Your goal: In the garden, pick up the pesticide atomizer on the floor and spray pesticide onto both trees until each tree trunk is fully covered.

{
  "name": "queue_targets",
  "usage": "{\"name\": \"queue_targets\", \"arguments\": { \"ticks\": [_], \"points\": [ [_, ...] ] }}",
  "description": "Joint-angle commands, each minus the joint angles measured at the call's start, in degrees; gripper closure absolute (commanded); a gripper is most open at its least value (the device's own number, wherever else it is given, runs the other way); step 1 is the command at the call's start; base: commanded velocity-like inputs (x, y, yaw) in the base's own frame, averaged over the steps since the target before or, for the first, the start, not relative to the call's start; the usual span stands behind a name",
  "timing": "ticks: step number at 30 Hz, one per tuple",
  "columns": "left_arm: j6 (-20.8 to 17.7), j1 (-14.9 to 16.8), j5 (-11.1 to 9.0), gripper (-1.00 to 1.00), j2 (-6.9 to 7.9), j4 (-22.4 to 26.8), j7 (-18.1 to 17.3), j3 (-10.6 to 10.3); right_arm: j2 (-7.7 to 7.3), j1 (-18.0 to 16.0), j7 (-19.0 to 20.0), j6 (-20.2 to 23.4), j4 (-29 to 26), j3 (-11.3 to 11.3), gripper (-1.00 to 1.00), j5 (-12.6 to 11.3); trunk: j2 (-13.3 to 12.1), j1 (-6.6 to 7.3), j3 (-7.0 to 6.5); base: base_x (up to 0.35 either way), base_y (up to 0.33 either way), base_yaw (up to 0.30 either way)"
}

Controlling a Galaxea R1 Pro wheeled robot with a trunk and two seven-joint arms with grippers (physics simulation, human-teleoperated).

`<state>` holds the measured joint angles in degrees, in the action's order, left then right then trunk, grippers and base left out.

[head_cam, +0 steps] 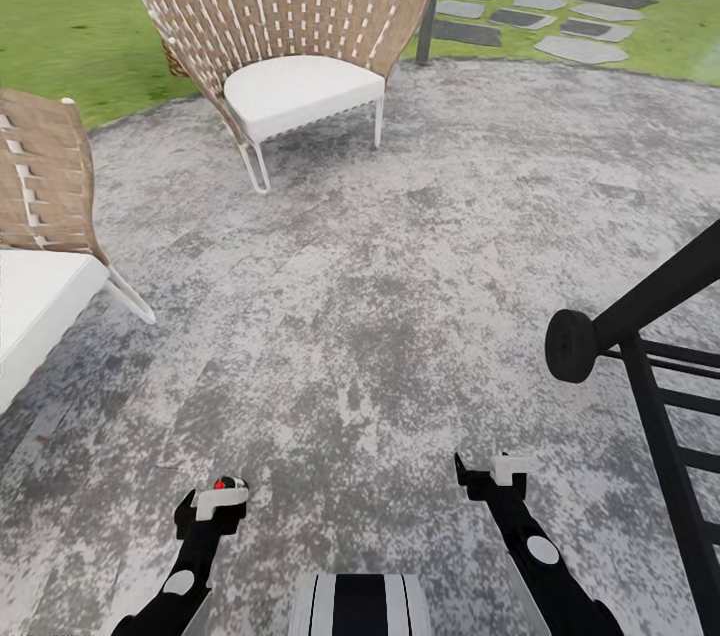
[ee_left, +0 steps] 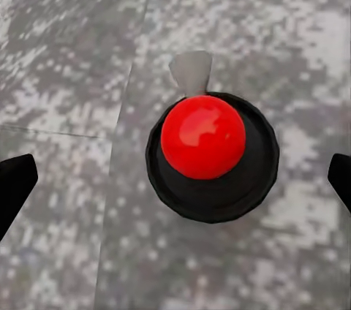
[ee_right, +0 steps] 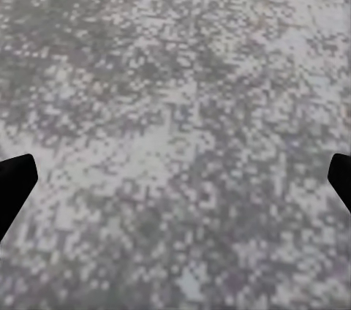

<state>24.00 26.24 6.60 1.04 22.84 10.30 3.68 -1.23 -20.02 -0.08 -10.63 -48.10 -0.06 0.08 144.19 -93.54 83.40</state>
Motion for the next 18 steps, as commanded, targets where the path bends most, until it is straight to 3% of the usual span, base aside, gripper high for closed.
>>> {"name": "queue_targets", "arguments": {
  "ticks": [1,10,18],
  "points": [
    [0.2,0.0,0.6,-1.0,-0.04,0.0,0.2,0.2,0.0,0.0,0.0,-0.2,0.0,0.0,-1.0,0.0,0.0,0.01,0.05,0.001,0.0,0.057],
    [1.8,0.0,0.6,-1.0,-0.07,0.2,0.2,0.2,0.0,0.0,0.0,-0.1,0.0,-0.1,-1.0,0.0,0.0,-0.04,1.01,0.0,0.0,0.143],
    [2.7,0.0,0.6,-1.0,-0.39,-0.2,0.2,0.2,0.0,0.0,0.0,-0.1,0.0,0.0,-1.0,0.0,0.1,-0.09,1.57,0.0,0.0,0.033]
  ]
}}
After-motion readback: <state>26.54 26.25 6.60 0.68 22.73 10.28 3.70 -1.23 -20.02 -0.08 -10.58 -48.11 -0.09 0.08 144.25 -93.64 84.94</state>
